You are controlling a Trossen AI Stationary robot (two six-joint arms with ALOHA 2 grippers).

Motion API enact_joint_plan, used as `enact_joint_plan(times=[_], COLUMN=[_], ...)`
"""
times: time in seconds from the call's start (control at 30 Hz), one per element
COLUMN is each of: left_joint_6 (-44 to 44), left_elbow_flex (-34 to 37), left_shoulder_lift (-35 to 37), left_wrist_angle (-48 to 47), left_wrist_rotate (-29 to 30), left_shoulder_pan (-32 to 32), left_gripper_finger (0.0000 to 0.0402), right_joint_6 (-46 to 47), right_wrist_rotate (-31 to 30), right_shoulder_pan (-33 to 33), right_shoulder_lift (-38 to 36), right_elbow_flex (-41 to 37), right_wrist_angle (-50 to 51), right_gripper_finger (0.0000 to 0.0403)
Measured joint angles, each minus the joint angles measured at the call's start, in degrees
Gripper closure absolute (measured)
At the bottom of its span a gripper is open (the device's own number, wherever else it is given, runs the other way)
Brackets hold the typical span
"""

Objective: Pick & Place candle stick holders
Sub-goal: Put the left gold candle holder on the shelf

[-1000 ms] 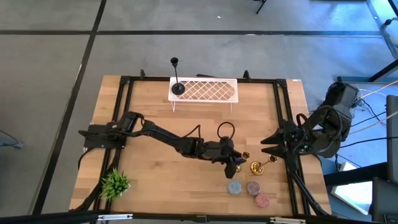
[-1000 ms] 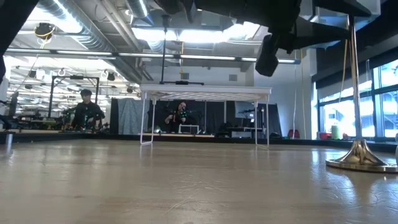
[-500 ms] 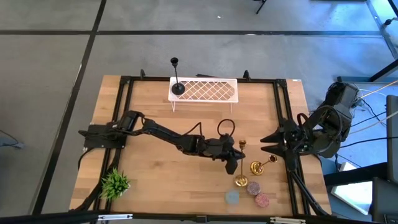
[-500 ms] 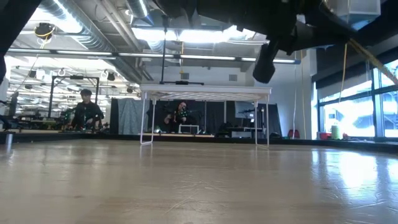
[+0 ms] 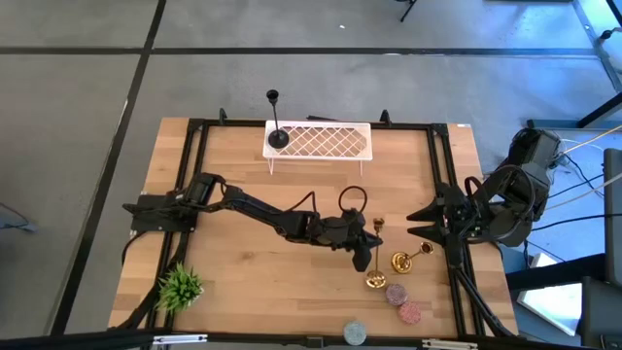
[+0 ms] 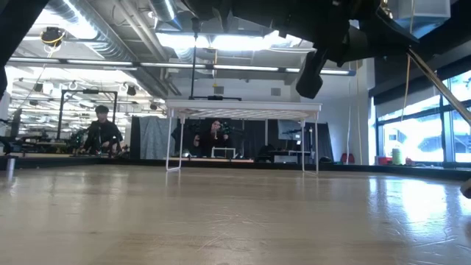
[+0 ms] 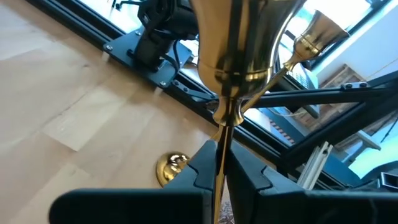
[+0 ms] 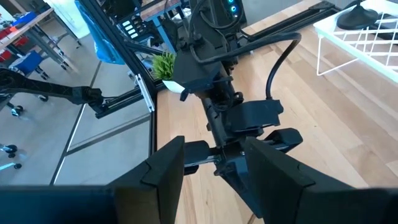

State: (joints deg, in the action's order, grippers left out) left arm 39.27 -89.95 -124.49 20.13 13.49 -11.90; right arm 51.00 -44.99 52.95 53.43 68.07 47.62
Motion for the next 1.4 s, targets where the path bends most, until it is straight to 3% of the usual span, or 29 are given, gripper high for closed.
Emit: enact_joint_plan(times=[0.33,0.67,0.87,0.97,1.17,1.4], left_joint_6=[-2.49,-5.11,-6.0,-6.73,-8.83,-9.46], left_elbow_flex=[0.0,-0.07,-0.03,-0.02,-0.02,-0.02], left_shoulder_lift=[3.62,13.48,19.94,22.84,26.69,27.54], left_wrist_angle=[-6.65,-13.84,-22.92,-22.9,-21.16,-21.21], left_wrist_rotate=[3.95,1.4,2.54,3.53,3.2,1.49], left_shoulder_pan=[0.97,2.95,3.06,3.06,3.06,3.06], left_gripper_finger=[0.0389,0.0389,0.0389,0.0389,0.0389,0.0389], right_joint_6=[-0.29,-2.4,-2.43,-3.06,-9.32,-16.65], right_wrist_rotate=[0.04,-0.13,-0.88,-0.86,2.87,9.4], right_shoulder_pan=[0.02,0.02,-0.09,-0.29,-4.7,-13.94], right_shoulder_lift=[0.0,0.0,0.02,0.02,1.66,4.79], right_elbow_flex=[0.0,0.0,0.0,-0.02,-0.02,-0.04], right_wrist_angle=[0.11,-0.02,-0.24,-0.28,-4.54,-10.69], right_gripper_finger=[0.0231,0.0231,0.0231,0.0231,0.0226,0.0194])
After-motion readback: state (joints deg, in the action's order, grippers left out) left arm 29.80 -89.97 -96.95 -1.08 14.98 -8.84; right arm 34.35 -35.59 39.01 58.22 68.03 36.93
